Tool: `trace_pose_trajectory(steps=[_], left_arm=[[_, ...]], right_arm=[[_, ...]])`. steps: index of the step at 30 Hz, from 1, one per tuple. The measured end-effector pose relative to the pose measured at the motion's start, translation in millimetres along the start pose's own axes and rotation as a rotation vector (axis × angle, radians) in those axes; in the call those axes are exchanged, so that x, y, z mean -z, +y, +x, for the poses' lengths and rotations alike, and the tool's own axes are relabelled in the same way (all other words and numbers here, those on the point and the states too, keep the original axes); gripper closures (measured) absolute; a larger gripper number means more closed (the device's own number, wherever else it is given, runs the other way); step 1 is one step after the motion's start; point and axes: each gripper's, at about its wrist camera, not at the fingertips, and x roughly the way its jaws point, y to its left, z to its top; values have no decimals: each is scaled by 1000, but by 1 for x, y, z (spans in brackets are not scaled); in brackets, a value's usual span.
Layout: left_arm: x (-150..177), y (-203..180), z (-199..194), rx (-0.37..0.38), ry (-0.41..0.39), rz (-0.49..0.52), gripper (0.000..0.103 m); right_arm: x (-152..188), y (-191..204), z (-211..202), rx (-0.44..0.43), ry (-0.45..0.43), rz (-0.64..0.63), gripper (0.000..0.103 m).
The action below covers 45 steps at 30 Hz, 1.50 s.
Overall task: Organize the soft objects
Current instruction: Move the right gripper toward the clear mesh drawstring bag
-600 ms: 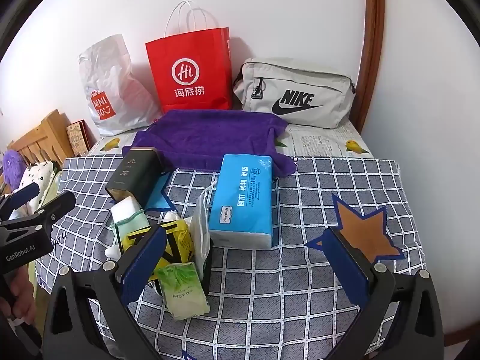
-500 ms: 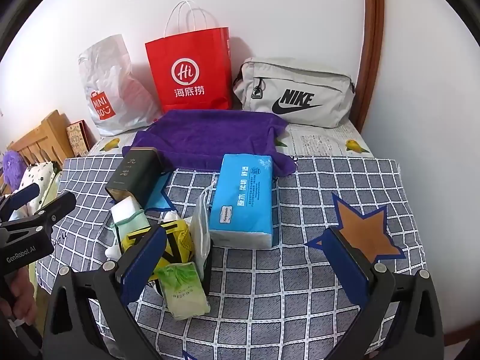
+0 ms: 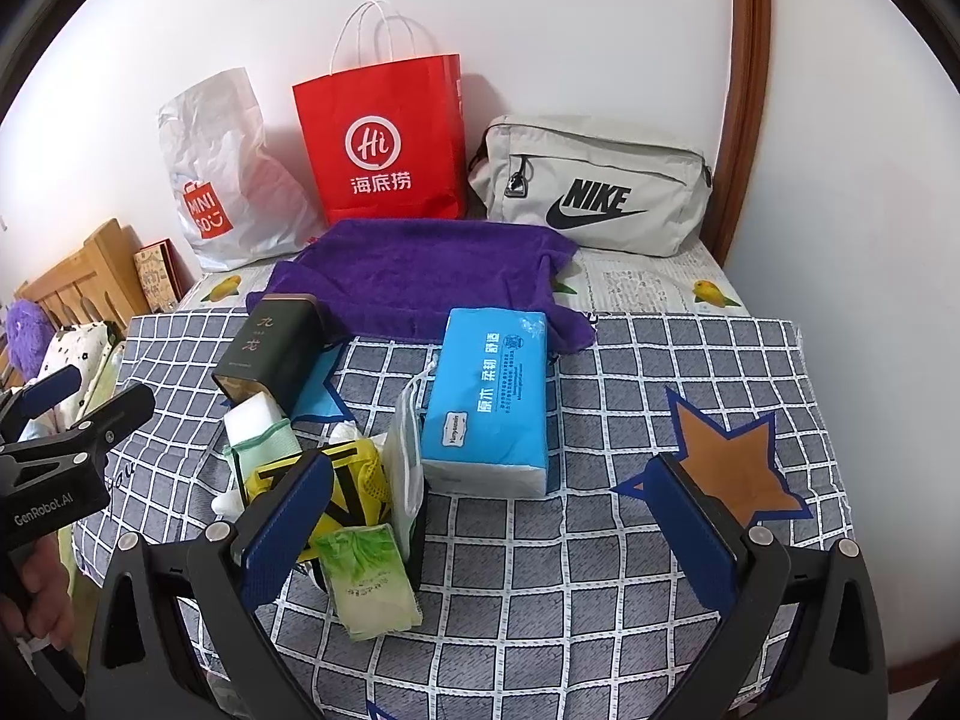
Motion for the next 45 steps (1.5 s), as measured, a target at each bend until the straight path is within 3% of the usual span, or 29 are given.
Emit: trace_pose_trajectory(steps=[32, 39, 45], left_arm=[[-2, -6, -1, 4, 11, 16, 0], [2, 8, 13, 12, 110, 4, 0], [17, 17, 29, 26, 144, -25, 0]], right_arm=[[0, 4, 1, -3, -3, -5, 1], [4, 5, 8, -13, 10, -7, 1], [19, 10, 26, -61, 54, -13, 6]])
